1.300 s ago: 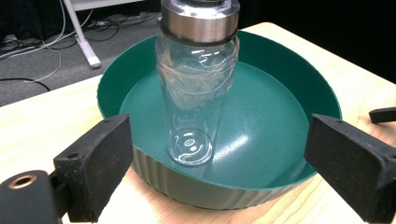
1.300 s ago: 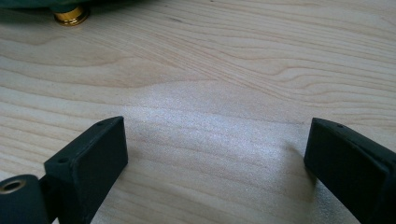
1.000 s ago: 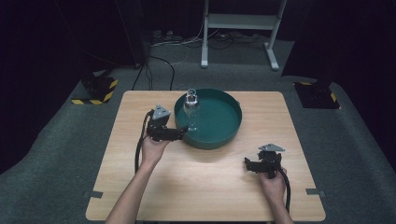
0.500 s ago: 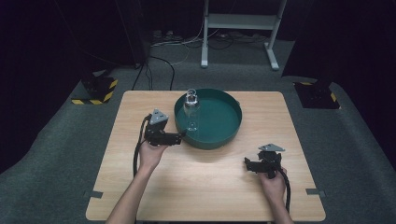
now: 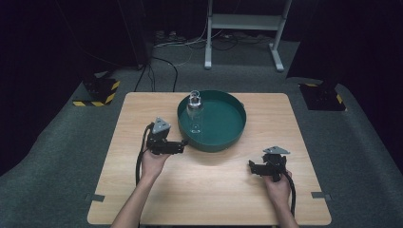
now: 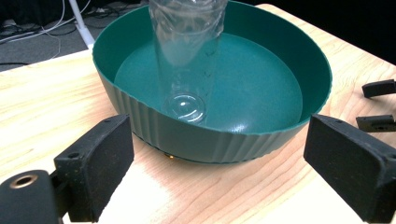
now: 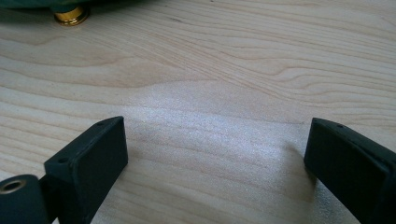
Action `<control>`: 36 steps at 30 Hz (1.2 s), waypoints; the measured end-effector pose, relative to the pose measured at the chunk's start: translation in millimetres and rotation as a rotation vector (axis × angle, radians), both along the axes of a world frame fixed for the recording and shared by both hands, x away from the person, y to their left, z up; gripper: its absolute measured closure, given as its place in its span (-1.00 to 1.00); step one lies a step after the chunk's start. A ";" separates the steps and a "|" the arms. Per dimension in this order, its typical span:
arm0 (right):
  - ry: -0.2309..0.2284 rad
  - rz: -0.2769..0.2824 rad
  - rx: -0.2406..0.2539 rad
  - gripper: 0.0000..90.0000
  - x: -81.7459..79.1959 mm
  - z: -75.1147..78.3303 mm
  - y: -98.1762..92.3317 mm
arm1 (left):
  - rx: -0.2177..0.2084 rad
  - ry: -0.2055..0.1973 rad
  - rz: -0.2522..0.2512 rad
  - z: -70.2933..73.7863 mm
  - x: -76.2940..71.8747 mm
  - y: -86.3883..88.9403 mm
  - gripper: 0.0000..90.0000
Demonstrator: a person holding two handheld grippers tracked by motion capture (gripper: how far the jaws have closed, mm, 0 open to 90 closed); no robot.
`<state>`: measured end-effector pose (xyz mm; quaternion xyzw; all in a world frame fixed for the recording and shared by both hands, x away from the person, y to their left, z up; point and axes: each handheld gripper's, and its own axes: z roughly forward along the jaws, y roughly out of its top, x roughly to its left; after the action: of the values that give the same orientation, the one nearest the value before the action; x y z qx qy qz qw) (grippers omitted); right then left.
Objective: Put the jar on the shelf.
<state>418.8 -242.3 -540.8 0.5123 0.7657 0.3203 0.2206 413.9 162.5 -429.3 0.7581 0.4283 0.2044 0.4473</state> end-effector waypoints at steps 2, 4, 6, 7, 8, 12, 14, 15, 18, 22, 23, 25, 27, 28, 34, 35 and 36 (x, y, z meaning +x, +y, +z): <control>0.000 0.000 0.000 -0.88 0.0 0.0 0.0 | 0.000 0.003 0.000 -1.7 -0.7 0.3 -0.81; 0.000 0.000 0.000 -0.88 0.0 0.0 0.0 | -0.005 0.005 0.000 -3.7 -1.5 0.5 -0.81; 0.000 0.000 0.000 -0.88 0.0 0.0 0.0 | -0.006 0.007 -0.004 -6.0 -3.0 0.2 -0.81; 0.000 0.000 0.000 -0.88 0.0 0.0 0.0 | -0.004 0.009 -0.007 -6.8 -3.6 0.1 -0.81; 0.000 0.000 0.000 -0.88 0.0 0.0 0.0 | -0.003 0.011 -0.008 -7.9 -4.3 -0.1 -0.81; 0.000 0.000 0.000 -0.88 0.0 0.0 0.0 | -0.008 0.017 -0.007 -11.9 -5.8 0.6 -0.82; 0.000 0.000 0.000 -0.88 0.0 0.0 0.0 | -0.010 0.018 -0.004 -13.9 -6.8 0.8 -0.82; 0.000 0.000 0.000 -0.88 0.0 0.0 0.0 | -0.007 0.017 -0.004 -15.1 -7.4 0.9 -0.82; 0.000 0.000 0.000 -0.88 0.0 0.0 0.0 | 0.002 0.020 -0.004 -19.6 -9.1 1.1 -0.82; 0.000 0.000 0.000 -0.88 0.0 0.0 0.0 | -0.006 0.035 0.003 -27.6 -9.4 2.8 -0.82; 0.000 0.000 0.000 -0.88 0.0 0.0 0.0 | -0.007 0.038 0.006 -29.3 -9.6 3.1 -0.82; 0.000 0.000 0.000 -0.88 0.0 0.0 0.0 | -0.009 0.041 0.008 -32.2 -10.3 3.7 -0.82; 0.000 0.000 0.000 -0.88 0.0 0.0 0.0 | -0.010 0.041 0.010 -34.3 -11.1 3.9 -0.82; 0.000 0.000 0.000 -0.88 0.0 0.0 0.0 | -0.010 0.045 0.010 -35.1 -11.3 4.0 -0.81; 0.000 0.000 -0.001 -0.88 0.0 0.0 0.0 | -0.008 0.050 0.018 -41.2 -11.2 4.5 -0.81; 0.000 0.000 0.000 -0.88 0.0 0.0 0.0 | -0.008 0.050 0.020 -42.3 -11.5 4.3 -0.81; 0.000 0.000 0.000 -0.88 0.0 0.0 0.0 | -0.006 0.050 0.022 -43.4 -11.6 4.2 -0.81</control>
<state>418.8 -242.2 -540.8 0.5123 0.7657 0.3202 0.2207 402.3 166.6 -472.7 0.7569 0.4481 0.1889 0.4365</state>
